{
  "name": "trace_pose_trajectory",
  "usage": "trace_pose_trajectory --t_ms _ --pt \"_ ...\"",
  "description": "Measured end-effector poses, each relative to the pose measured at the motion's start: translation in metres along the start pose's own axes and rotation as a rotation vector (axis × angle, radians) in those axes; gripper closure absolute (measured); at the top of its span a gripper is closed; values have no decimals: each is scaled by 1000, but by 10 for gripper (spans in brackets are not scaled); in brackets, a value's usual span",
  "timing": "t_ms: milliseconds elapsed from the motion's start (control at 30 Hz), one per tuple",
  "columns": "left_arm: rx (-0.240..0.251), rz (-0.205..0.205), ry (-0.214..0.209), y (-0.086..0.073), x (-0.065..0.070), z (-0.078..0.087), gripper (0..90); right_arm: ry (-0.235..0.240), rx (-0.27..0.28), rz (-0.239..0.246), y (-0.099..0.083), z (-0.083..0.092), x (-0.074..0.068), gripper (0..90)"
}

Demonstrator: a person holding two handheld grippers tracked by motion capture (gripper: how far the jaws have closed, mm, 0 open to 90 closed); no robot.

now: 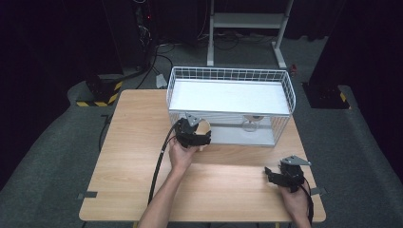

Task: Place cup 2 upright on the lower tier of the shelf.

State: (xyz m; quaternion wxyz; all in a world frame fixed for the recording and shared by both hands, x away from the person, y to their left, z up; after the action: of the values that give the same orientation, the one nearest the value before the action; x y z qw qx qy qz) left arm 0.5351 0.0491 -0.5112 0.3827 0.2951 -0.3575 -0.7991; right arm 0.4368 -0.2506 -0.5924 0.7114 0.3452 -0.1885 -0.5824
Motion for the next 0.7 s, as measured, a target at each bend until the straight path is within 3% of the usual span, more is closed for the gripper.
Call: trace_pose_trajectory --t_ms 400,700 --pt "34 9 24 1 -6 -9 104 0 0 0 0 0 0 269" --pt "28 16 33 1 -7 -8 98 -1 0 -1 0 0 0 269"
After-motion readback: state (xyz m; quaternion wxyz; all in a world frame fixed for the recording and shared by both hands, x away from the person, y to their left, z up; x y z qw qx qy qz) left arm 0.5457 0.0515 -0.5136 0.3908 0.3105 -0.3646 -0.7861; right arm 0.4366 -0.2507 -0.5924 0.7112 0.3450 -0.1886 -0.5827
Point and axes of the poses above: each handheld gripper's, and its own axes: z roughly backward along the jaws, y roughly out of its top, x roughly to its right, the point moved 10 cm from there along -z, roughly forward along the jaws, and after that the axes turned 12 degrees about -z, right-handed, at the moved point
